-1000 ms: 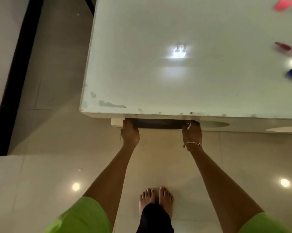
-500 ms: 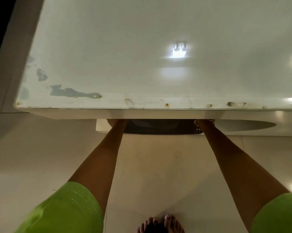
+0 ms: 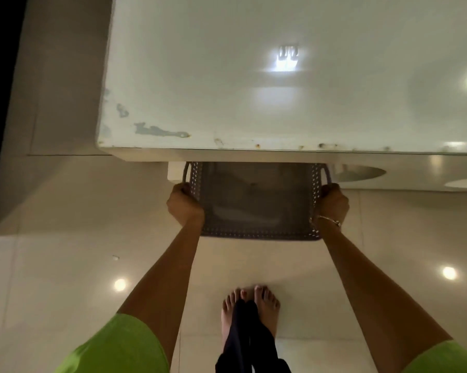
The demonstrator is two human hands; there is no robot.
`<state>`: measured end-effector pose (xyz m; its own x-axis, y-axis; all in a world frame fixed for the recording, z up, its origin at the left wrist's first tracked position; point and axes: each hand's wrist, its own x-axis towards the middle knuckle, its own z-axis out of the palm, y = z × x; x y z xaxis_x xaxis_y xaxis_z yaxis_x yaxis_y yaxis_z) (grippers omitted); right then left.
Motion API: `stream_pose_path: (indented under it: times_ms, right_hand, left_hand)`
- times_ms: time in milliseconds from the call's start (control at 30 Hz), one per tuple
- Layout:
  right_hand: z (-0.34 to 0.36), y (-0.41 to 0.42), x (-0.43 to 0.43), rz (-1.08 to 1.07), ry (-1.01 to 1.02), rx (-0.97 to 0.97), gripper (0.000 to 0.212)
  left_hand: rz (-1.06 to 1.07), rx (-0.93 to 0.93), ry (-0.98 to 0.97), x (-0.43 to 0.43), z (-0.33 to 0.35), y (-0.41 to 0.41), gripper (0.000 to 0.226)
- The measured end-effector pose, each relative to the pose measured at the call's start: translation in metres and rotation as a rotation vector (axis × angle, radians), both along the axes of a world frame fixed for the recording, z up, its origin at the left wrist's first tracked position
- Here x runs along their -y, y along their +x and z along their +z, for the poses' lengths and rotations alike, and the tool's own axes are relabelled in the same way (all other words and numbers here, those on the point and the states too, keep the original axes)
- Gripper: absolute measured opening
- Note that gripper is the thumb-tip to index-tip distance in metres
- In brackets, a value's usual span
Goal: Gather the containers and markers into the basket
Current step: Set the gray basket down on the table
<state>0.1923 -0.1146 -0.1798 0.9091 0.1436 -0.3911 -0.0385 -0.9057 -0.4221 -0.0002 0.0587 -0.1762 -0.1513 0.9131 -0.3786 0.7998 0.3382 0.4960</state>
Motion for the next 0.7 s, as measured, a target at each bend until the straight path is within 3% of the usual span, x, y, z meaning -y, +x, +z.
stream_pose_path:
  times_ms: [200, 367, 533, 700]
  right_hand:
    - [0.119, -0.053, 0.06, -0.093, -0.015, -0.099, 0.02]
    - [0.22, -0.071, 0.085, -0.107, -0.015, -0.056, 0.018]
    - [0.294, -0.051, 0.07, -0.135, 0.021, 0.031, 0.019]
    - [0.313, 0.002, 0.024, -0.1, 0.087, 0.088, 0.021]
  left_hand:
    - [0.2, 0.072, -0.096, 0.069, 0.113, -0.05, 0.026]
    - [0.288, 0.053, -0.063, 0.099, 0.21, -0.063, 0.023]
    - [0.313, 0.087, 0.002, 0.097, 0.289, -0.041, 0.023]
    - [0.232, 0.108, 0.08, 0.038, 0.311, 0.005, 0.026]
